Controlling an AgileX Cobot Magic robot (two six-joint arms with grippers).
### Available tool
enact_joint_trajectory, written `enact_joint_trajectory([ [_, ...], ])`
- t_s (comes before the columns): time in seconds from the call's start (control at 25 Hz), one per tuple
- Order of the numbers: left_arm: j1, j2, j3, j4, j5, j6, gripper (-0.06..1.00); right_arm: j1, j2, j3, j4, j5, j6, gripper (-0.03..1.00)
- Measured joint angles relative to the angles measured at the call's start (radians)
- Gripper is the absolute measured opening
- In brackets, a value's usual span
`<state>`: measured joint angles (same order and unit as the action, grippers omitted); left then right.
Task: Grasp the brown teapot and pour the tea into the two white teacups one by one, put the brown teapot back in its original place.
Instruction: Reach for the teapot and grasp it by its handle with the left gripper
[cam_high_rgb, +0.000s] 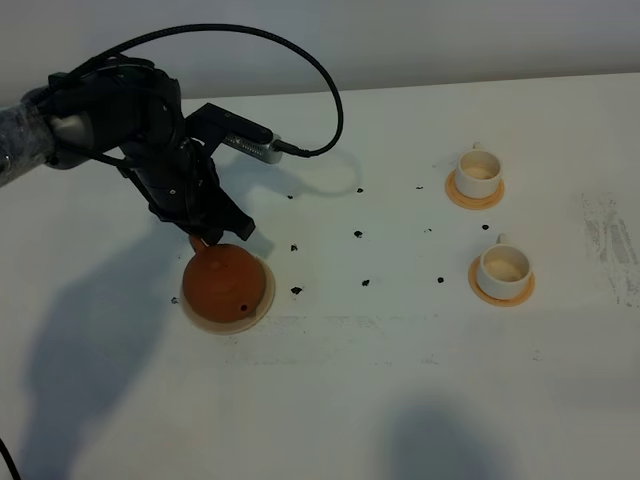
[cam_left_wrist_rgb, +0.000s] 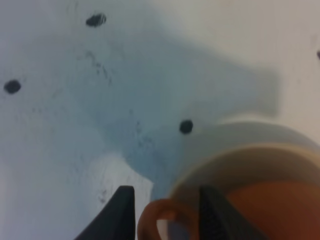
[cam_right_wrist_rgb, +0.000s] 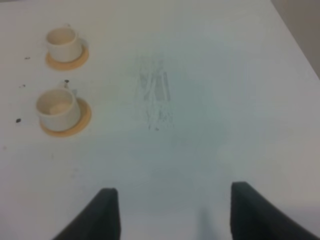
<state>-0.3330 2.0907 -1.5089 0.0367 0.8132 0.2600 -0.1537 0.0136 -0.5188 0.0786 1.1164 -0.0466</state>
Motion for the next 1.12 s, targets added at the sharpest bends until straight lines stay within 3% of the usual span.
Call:
enact_joint_trajectory([
  [1.12, 0.041, -0.002, 0.0, 0.072, 0.104, -0.033, 0.3, 0.0, 0.0, 0.0, 0.0, 0.0, 0.0, 0.47],
])
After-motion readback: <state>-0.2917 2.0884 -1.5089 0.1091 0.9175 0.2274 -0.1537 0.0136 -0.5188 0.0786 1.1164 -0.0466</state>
